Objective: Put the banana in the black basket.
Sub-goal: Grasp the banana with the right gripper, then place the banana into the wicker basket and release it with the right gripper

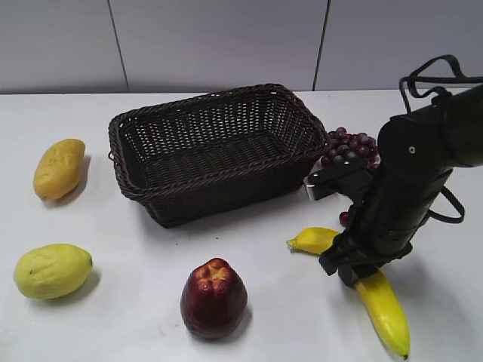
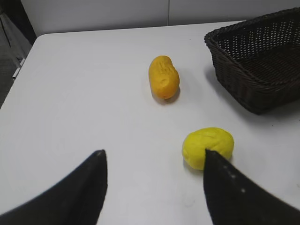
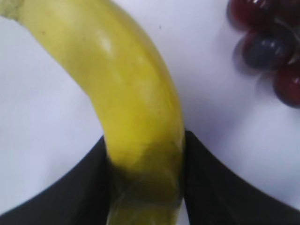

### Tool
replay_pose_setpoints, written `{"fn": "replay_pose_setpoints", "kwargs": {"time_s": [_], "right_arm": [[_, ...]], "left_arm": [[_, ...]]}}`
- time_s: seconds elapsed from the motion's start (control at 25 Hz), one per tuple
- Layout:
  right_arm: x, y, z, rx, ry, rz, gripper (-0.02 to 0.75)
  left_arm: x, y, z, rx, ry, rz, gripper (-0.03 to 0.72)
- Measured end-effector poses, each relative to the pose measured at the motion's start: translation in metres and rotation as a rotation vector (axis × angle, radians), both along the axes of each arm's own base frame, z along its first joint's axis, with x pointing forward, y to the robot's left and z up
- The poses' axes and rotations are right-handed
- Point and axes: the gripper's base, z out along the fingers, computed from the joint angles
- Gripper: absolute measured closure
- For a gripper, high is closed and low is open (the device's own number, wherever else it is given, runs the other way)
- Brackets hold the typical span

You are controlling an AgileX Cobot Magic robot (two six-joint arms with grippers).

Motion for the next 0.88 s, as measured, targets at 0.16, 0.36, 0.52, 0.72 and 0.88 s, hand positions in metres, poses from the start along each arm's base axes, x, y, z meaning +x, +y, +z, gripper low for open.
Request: {"fn": "replay_pose_setpoints", "kwargs": {"time_s": [0.16, 0.36, 0.52, 0.72, 0.88], "right_arm": [[0.001, 0.001, 0.007, -0.032, 0.056, 0.006, 0.392], [0.003, 0.002, 0.032, -0.107, 0.194, 0.056, 0.392], [0.005, 0.003, 0.071, -0.138, 0.256, 0.085, 0.392], [0.025, 0.014, 0.122, -0.069, 0.109, 0.139, 0.392], [0.049, 0.028, 0.159, 0.024, -0.108, 0.243, 0.392]], "left_arm": [[0.000, 0.000, 0.000, 0.000, 0.000, 0.000, 0.207], [0.000, 0.000, 0.000, 0.000, 0.000, 0.000, 0.207], [0.000, 0.000, 0.000, 0.000, 0.000, 0.000, 0.207], [0.000, 0.000, 0.000, 0.000, 0.000, 0.000, 0.207], [0.000, 0.000, 0.000, 0.000, 0.000, 0.000, 0.207]]}}
